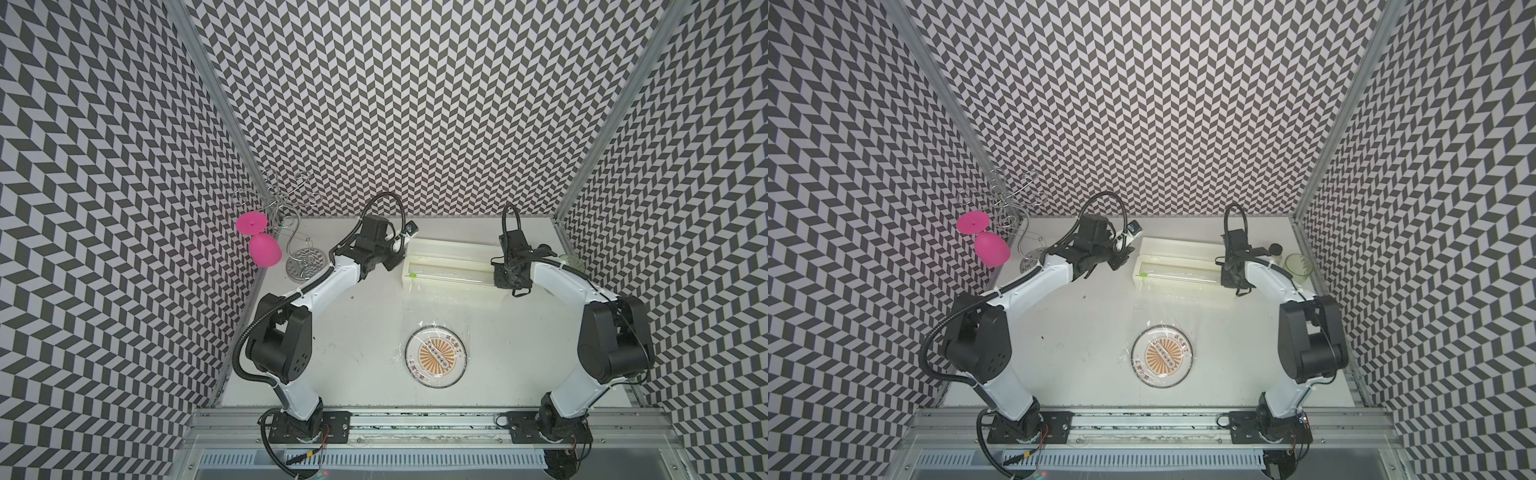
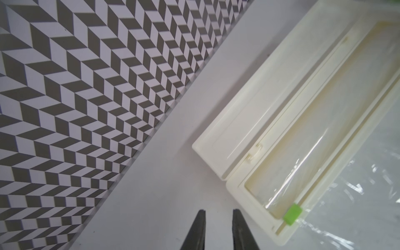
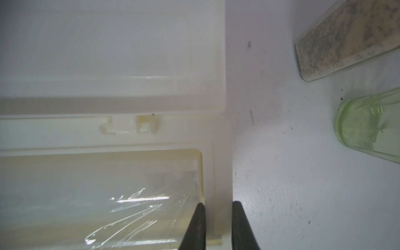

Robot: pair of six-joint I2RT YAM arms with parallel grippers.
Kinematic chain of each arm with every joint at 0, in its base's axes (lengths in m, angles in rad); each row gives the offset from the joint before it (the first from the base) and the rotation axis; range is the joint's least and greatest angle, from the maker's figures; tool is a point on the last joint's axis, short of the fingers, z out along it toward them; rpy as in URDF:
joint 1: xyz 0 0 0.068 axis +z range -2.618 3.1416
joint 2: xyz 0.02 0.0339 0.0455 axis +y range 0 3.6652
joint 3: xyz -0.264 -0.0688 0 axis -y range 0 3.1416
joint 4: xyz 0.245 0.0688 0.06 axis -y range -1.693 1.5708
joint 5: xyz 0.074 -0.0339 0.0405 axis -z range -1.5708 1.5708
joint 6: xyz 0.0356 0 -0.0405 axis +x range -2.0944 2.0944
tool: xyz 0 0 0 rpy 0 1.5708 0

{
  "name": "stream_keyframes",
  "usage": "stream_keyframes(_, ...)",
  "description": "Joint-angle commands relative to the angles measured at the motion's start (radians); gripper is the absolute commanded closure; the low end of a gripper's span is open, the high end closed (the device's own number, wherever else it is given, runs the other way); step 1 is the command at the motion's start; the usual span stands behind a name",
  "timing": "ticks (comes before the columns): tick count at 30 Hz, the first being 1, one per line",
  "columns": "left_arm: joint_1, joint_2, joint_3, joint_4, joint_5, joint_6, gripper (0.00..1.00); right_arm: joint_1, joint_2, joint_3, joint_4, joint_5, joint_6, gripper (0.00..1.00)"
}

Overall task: Wrap the plate with plastic wrap
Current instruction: Tear off the plastic wrap from the plastic wrap cutting box.

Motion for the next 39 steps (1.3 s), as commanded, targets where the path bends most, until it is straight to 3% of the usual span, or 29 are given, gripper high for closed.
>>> stream_keyframes(1,-0.037,-0.025,0.063,0.015,-0.002,-0.298,0.74,0.005,0.010,0.010,0.005,-0.087,-0.001,0.82)
stream_keyframes(9,-0.063,0.152,0.211,-0.302,-0.082,-0.565,0.50,0.006,0.006,0.008,0.015,-0.105,-0.010,0.80)
stream_keyframes(15,-0.065,0.136,0.155,-0.267,-0.074,-0.656,0.28,0.005,0.006,0.002,0.025,-0.114,-0.012,0.80)
stream_keyframes(26,-0.005,0.182,0.092,-0.263,0.054,-0.687,0.29,0.006,0.001,0.004,0.028,-0.109,-0.015,0.80)
stream_keyframes(35,-0.011,0.210,0.073,-0.235,0.095,-0.670,0.30,0.006,0.000,-0.004,0.028,-0.103,-0.013,0.80)
stream_keyframes(39,-0.011,0.222,0.065,-0.240,0.094,-0.663,0.35,0.006,0.000,-0.002,0.027,-0.097,-0.012,0.80)
